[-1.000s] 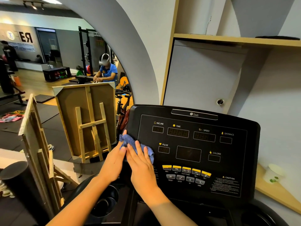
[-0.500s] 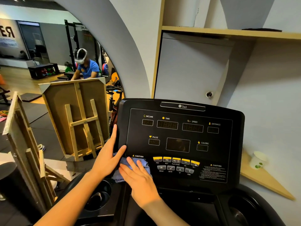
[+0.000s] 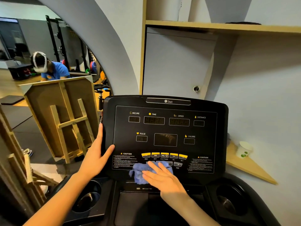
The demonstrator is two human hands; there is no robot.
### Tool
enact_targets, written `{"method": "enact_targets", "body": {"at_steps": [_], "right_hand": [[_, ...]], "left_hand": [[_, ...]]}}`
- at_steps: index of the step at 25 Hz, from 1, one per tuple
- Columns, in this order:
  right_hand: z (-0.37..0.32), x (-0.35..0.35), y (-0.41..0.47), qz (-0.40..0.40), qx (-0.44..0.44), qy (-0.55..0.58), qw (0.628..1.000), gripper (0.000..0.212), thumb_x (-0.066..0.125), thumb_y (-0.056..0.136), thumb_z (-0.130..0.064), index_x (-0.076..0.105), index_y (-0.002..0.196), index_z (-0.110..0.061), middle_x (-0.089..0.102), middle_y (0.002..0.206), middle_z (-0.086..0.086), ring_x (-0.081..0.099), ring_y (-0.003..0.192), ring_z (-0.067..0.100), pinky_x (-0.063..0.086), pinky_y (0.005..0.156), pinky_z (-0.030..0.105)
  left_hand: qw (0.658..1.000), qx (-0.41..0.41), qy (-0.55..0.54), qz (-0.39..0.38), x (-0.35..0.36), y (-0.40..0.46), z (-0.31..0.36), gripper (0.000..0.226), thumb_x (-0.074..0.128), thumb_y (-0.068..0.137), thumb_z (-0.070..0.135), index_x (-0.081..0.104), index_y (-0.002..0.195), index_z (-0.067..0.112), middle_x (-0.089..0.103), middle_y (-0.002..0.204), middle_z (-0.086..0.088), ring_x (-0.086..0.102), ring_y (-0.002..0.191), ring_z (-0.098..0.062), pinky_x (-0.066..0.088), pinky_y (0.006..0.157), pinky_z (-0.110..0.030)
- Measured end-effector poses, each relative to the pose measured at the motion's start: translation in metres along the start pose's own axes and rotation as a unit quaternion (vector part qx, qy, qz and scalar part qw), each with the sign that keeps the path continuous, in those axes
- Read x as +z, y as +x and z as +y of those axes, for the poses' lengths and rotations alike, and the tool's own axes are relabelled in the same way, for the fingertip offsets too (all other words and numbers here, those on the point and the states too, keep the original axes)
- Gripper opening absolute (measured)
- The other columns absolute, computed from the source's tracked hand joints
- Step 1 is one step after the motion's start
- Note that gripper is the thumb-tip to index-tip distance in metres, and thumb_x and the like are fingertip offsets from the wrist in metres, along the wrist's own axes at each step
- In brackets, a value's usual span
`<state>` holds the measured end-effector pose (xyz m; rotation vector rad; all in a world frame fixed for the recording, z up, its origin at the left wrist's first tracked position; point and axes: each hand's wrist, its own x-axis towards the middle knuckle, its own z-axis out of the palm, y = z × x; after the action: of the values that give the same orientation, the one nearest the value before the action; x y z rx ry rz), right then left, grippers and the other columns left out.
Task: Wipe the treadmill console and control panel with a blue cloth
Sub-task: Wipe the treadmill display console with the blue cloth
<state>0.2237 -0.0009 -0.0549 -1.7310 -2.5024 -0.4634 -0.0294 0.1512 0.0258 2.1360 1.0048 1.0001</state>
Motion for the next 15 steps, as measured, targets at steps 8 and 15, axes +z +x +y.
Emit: {"method": "enact_targets", "body": {"at_steps": [8,15], "right_hand": [[0.075,0.003,-0.088,0.025,-0.037,-0.050,0.998,0.077,0.040,0.090,-0.002,0.005,0.155,-0.023,0.012,0.161,-0.012,0.002,0.150,0.024,0.008,0.116,0.048],[0.099,-0.017,-0.140,0.094,0.043,0.028,0.994,0.091,0.065,0.060,0.021,0.050,0.140,-0.021,0.033,0.154,-0.018,0.019,0.147,0.020,0.007,0.120,0.039]], "left_hand": [[1.000,-0.012,-0.004,-0.002,0.001,0.000,0.001,0.091,0.054,0.092,0.042,-0.017,0.148,0.052,0.025,0.160,0.007,0.038,0.141,-0.021,0.034,0.114,-0.047],[1.000,-0.014,-0.014,0.002,0.001,-0.003,0.008,0.091,0.052,0.090,0.041,-0.015,0.150,0.049,0.023,0.151,0.018,0.036,0.134,-0.011,0.035,0.112,-0.045]]}}
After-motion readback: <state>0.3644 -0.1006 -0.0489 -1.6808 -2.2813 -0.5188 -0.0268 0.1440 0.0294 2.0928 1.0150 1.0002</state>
